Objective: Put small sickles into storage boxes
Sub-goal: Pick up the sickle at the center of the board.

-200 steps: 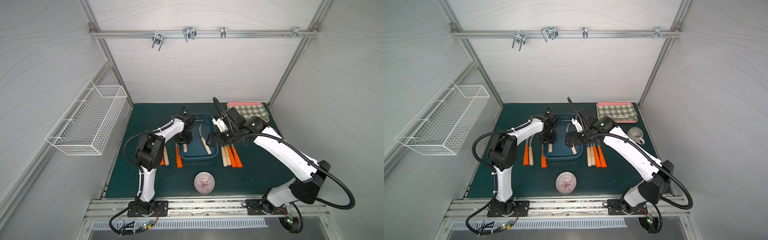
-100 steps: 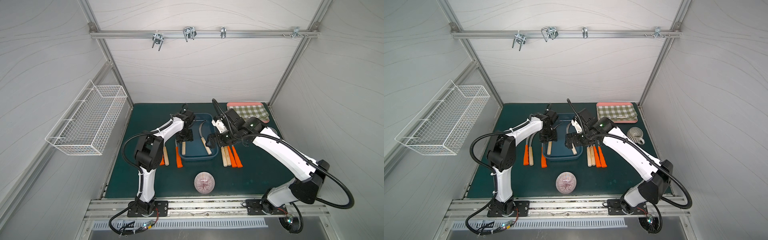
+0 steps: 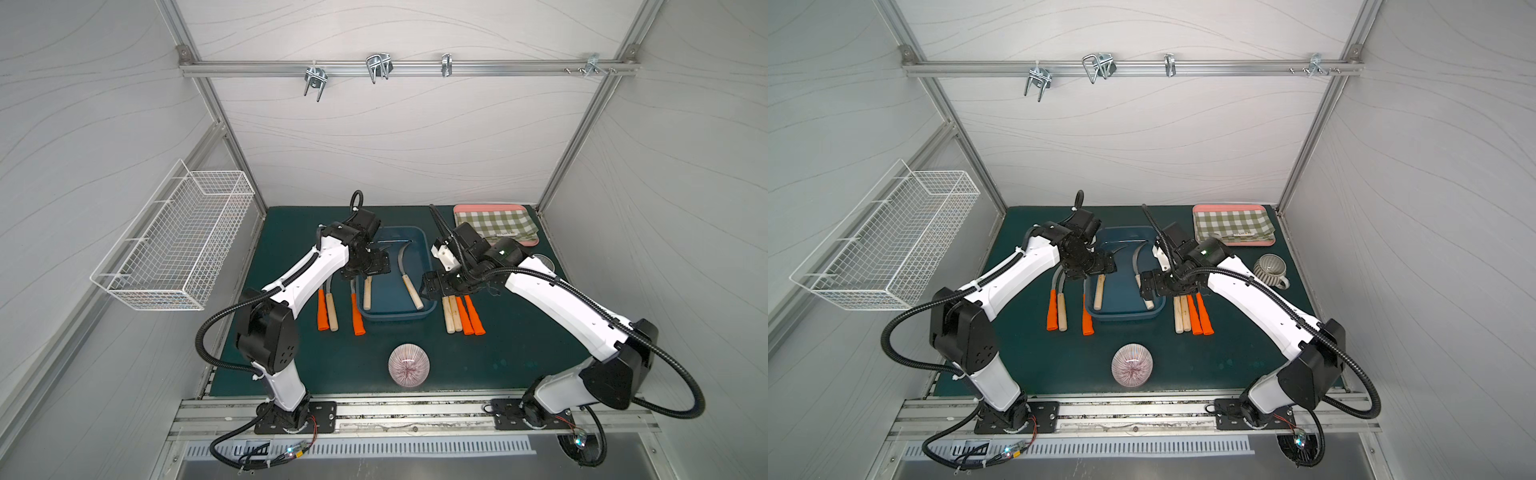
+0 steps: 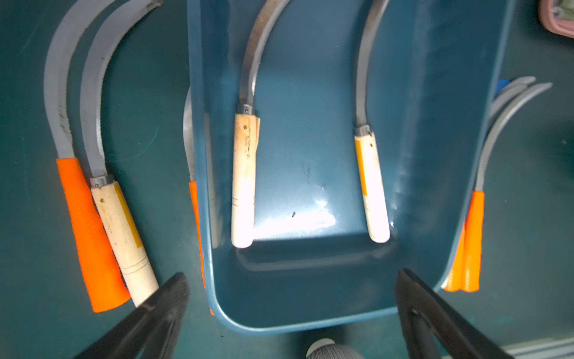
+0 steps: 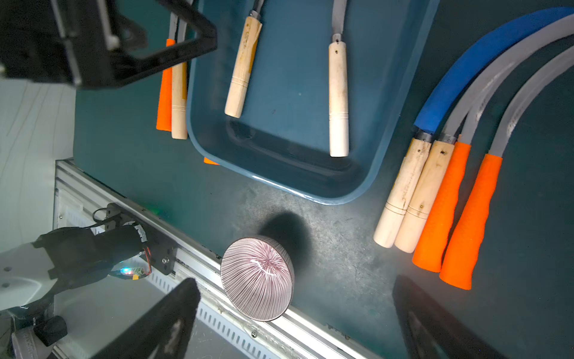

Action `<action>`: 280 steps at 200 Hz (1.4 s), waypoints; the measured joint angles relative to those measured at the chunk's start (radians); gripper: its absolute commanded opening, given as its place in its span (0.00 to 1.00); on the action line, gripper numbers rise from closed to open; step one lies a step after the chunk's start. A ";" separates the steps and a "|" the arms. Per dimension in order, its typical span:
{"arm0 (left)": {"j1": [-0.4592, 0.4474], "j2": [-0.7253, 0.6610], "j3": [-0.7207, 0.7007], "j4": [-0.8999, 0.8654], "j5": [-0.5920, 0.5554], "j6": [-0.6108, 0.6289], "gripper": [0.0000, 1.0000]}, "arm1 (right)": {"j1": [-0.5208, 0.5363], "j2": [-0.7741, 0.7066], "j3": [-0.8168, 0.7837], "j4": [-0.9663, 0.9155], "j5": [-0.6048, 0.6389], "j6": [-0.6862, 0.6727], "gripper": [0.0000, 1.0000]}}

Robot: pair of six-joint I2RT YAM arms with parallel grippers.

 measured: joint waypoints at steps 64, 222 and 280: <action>-0.018 -0.183 -0.153 0.015 0.045 0.024 0.99 | -0.026 -0.014 -0.086 0.002 0.020 0.001 0.99; -0.106 -0.678 -0.494 -0.004 0.092 0.005 0.99 | -0.037 0.007 -0.320 0.113 0.135 0.083 0.34; -0.114 -0.777 -0.530 -0.028 0.108 -0.013 0.99 | -0.047 0.075 -0.332 0.123 0.211 0.092 0.22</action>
